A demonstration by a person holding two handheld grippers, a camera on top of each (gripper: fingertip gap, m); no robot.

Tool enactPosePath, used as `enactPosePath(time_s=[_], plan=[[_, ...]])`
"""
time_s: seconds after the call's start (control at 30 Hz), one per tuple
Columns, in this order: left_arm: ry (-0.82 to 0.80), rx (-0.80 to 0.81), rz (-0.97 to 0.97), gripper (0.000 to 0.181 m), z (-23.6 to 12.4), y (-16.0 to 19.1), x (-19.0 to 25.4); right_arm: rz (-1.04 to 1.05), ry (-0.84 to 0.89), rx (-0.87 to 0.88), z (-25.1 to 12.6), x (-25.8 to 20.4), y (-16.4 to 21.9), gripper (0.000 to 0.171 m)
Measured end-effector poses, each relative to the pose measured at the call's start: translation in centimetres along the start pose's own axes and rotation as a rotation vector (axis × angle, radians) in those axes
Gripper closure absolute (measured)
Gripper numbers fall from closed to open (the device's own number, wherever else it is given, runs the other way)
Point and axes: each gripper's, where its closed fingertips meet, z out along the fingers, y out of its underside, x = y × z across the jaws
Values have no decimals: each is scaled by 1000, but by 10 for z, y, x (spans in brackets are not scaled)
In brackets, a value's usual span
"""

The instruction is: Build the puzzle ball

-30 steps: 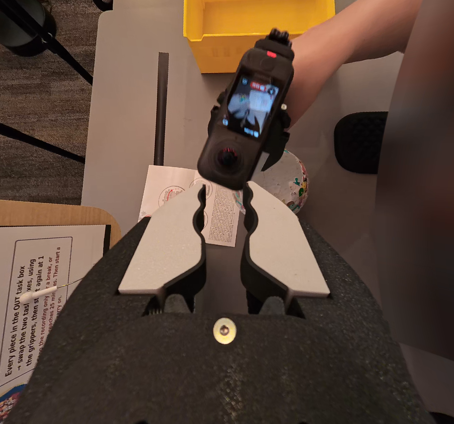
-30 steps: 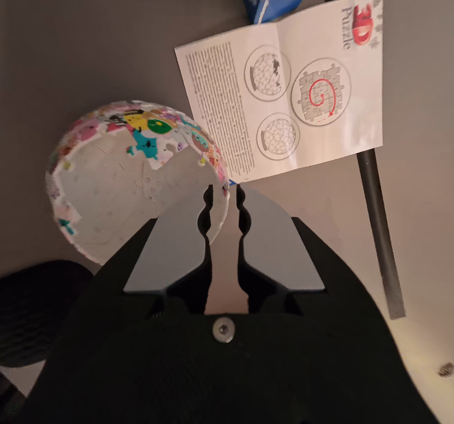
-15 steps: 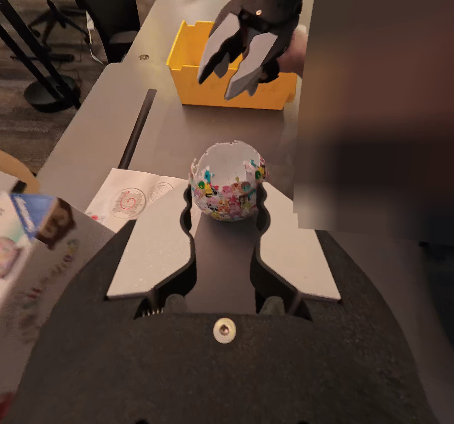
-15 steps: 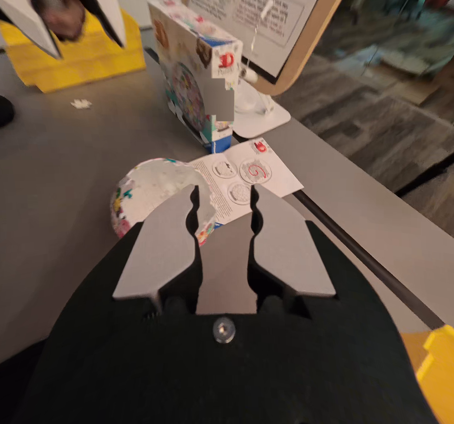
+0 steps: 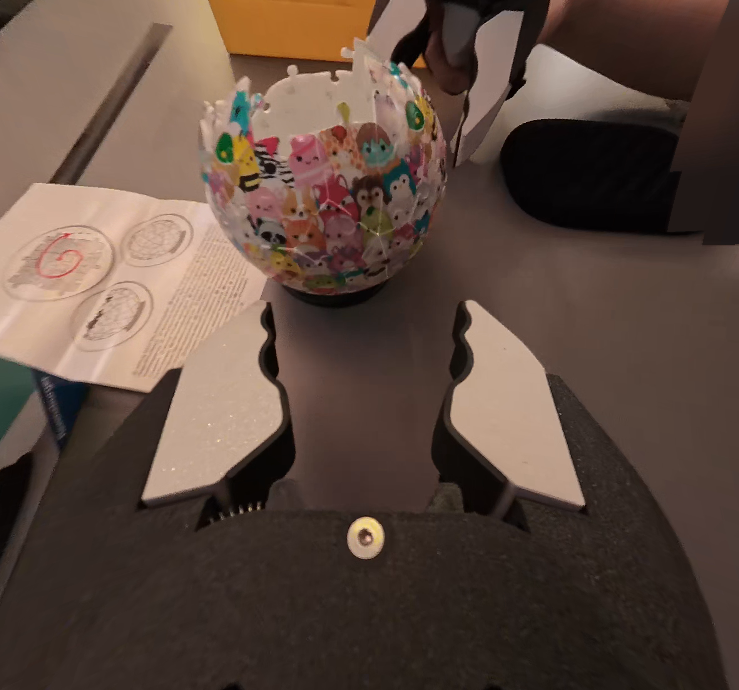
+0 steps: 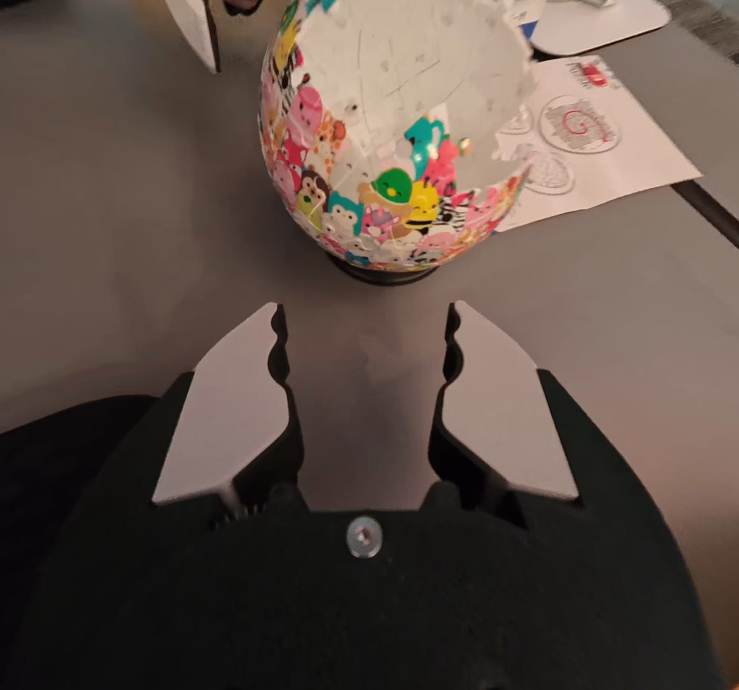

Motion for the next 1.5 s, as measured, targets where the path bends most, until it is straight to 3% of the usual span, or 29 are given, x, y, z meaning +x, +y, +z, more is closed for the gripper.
enactPosePath(time_s=[0.3, 0.83, 1.1, 1.33, 1.5], plan=[[59, -78, -92, 96, 46, 24, 1, -18, -124, -114, 36, 0, 7, 92], [80, -176, -101, 95, 62, 29, 4, 34, -172, -165, 56, -3, 10, 92], [107, -180, -138, 99, 44, 42, 60, 55, -215, -174, 52, -56, 9, 92], [70, -192, -169, 99, 19, 61, 121, -93, -267, -267, 53, -120, 10, 95], [59, -189, -192, 98, 12, 66, 141, -136, -295, -304, 53, -136, 11, 95]])
